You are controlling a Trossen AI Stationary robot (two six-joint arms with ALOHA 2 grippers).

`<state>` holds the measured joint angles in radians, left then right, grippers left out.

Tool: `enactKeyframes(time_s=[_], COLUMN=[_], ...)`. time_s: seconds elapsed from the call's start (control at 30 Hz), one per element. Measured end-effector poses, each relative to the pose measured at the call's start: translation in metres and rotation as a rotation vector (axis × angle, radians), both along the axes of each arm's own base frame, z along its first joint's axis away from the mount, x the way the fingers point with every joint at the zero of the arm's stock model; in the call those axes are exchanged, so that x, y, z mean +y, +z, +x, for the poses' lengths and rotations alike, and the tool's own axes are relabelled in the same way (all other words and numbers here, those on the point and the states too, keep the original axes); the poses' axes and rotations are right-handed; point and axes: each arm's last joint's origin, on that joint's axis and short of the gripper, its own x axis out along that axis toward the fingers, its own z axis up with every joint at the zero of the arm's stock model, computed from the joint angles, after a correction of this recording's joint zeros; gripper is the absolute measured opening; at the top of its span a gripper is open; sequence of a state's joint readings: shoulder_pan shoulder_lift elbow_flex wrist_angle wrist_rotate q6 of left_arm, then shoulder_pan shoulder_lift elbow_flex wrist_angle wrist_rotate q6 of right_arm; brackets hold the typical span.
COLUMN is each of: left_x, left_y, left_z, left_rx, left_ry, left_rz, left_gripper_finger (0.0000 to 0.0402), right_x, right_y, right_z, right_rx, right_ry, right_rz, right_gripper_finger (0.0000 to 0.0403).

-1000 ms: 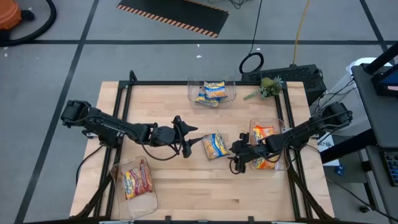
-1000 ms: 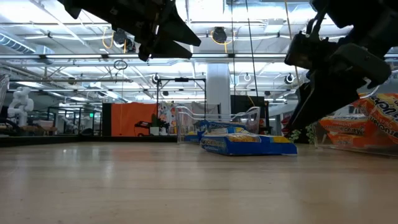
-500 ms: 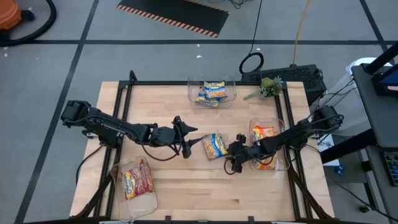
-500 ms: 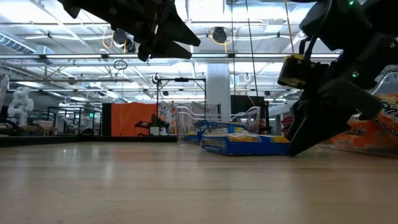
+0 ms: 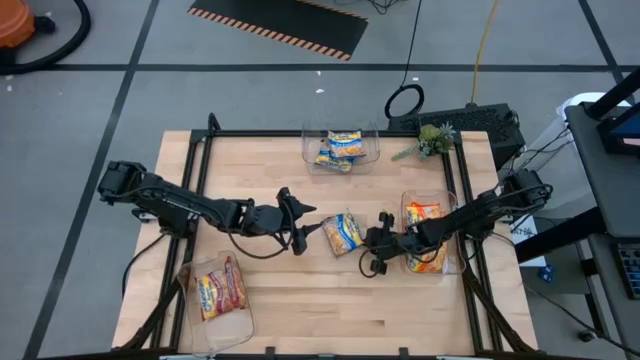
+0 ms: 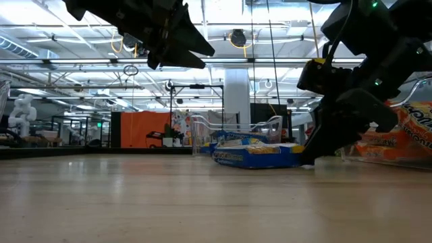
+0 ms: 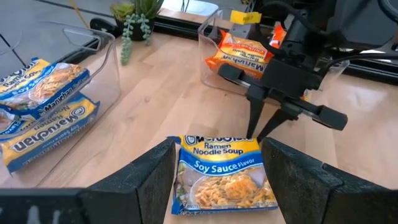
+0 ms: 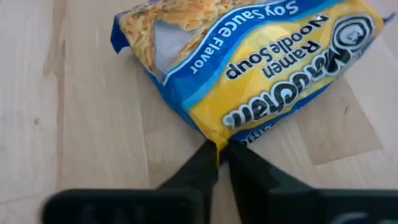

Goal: Sort Maruchan noodles
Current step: Put the blue noodle pack into the top transparent bin

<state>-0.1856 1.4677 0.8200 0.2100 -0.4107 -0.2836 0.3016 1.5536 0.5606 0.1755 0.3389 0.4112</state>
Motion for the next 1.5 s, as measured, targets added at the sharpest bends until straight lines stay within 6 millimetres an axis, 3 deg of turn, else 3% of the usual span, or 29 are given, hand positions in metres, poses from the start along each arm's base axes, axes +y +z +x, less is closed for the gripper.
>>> enactKeyframes(time_s=[0.1, 0.47, 0.77, 1.0, 1.23, 1.5], left_x=[0.000, 0.000, 0.000, -0.010, -0.020, -0.019], left_y=[0.000, 0.000, 0.000, 0.005, 0.007, 0.041], left_z=[0.000, 0.000, 0.000, 0.003, 0.019, 0.040], left_rx=[0.000, -0.002, -0.003, -0.057, -0.135, -0.017], left_ry=[0.000, 0.003, 0.001, -0.137, -0.271, -0.329], left_rz=[0.000, -0.007, -0.014, 0.001, 0.012, 0.062], left_gripper_finger=[0.0244, 0.0244, 0.0244, 0.0244, 0.0244, 0.0244], right_x=[0.000, 0.005, 0.015, 0.024, 0.024, 0.019], right_y=[0.000, 0.011, 0.033, 0.043, 0.055, 0.081], right_z=[0.000, -0.002, -0.008, -0.014, -0.017, -0.024], right_rx=[0.002, -0.050, -0.144, -0.158, -0.174, -0.227], right_ry=[0.023, 0.041, 0.099, 0.244, 0.389, 0.555], right_rz=[-0.020, -0.098, -0.196, -0.338, -0.495, -0.730], right_gripper_finger=[0.0007, 0.0001, 0.0000, 0.0000, 0.0000, 0.0000])
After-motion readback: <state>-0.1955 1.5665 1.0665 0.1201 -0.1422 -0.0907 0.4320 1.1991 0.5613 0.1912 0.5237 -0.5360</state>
